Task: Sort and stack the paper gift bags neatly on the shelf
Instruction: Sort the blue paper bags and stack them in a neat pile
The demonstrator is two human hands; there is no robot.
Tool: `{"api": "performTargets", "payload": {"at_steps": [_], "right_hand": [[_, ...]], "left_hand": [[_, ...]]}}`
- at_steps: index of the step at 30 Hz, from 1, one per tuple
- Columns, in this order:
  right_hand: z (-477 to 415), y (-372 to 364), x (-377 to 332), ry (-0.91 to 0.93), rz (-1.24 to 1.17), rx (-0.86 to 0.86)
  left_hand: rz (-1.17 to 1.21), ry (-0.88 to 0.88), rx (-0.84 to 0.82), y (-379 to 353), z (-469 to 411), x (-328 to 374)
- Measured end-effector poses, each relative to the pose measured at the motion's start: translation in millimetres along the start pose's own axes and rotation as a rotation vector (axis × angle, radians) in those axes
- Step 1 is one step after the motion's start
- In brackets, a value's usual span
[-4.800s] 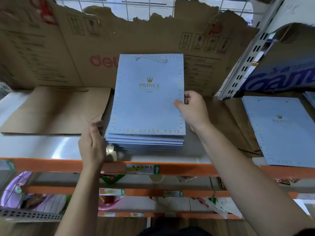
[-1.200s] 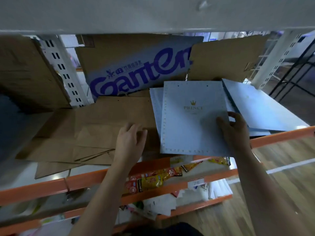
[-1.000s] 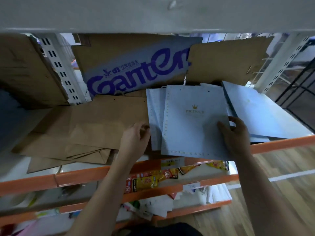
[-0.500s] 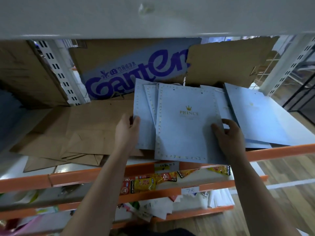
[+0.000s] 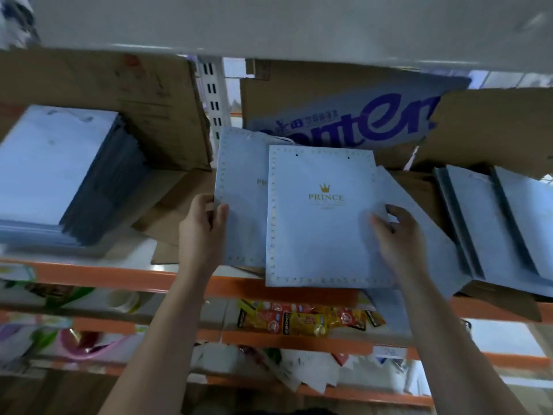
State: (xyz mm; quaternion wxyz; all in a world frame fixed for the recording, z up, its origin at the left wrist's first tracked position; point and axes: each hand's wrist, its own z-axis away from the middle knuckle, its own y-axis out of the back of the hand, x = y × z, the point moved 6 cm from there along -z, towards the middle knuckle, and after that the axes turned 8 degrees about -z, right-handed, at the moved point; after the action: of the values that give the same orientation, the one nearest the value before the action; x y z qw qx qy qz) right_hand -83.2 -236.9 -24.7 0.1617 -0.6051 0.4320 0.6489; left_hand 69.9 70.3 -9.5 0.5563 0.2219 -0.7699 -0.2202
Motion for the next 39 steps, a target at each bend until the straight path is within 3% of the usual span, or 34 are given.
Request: {"api": "performTargets", "payload": {"at_steps": [11,20,27,39], "right_hand": [[62.5,-181.4,-66.6,0.01,-0.236,0.004],[115.5,-283.7,-111.8,-0.02,-0.292,-0.009],[136.4,-307.5,-130.6,-0.038,-0.299,-0.015],[145.6,-338.5,-151.0,-0.103,-0.372,-0.043]], "left_hand": [[0.005,-0.1,0.13,167.9,-86.8,-117.2],[0.03,-0.041,0.089,269.5,-152.9,-221.4],[-0.233,-0.027,0.181,298.3,-180.4,-246.1],[-0.457,-0.017,0.156,282.7,-206.4,-266.2]]}}
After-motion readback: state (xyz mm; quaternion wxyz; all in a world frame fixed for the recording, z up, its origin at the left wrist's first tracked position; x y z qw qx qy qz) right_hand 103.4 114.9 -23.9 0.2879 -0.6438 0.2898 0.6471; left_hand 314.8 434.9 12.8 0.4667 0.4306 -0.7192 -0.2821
